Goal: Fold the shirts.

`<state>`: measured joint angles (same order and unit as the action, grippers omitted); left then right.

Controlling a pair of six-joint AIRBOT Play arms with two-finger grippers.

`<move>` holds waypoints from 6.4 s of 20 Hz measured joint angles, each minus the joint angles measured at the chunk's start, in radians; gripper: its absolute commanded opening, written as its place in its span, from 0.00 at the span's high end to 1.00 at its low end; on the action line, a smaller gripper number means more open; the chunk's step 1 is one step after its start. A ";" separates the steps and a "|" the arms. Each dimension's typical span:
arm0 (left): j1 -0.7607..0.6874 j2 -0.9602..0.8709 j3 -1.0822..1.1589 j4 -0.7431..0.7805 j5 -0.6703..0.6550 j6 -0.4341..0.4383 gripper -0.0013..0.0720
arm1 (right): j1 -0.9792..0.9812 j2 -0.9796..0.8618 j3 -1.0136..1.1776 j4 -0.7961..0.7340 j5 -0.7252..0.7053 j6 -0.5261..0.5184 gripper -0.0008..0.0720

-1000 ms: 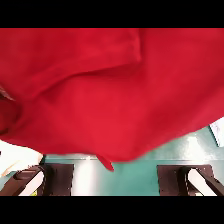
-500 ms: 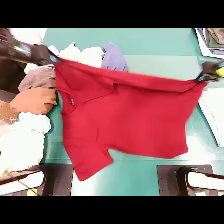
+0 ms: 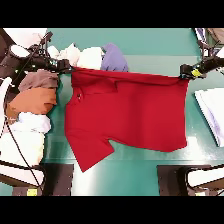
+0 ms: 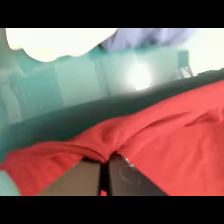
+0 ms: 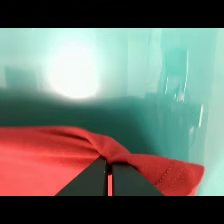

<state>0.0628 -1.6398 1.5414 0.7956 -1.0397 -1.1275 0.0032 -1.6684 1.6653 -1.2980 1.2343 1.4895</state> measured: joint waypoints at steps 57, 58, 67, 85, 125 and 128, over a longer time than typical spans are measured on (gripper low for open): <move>0.065 0.664 -1.064 0.036 -0.180 -0.126 0.95 | -0.330 0.708 -0.929 0.051 0.364 -0.040 0.36; 0.065 0.663 -1.058 0.034 -0.181 -0.123 0.95 | -0.344 0.725 -0.973 0.039 0.367 -0.033 0.37; 0.065 0.664 -1.042 0.030 -0.183 -0.111 0.95 | -0.364 0.742 -1.184 0.128 0.205 -0.007 0.39; 0.065 0.881 -0.925 0.015 -0.325 -0.166 0.95 | -0.147 0.945 -1.131 0.105 0.255 0.073 0.96; -0.171 0.112 -0.183 -0.037 -0.150 -0.118 0.95 | -0.407 -0.015 -0.422 0.376 0.208 -0.307 0.21; -0.201 0.112 -0.183 -0.016 -0.148 -0.154 0.95 | -0.383 -0.059 -0.393 0.402 0.216 -0.325 0.40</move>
<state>-0.1379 -1.5280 1.3586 0.7799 -1.1873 -1.2816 -0.3794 -1.7275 1.2724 -0.8955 1.4502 1.1641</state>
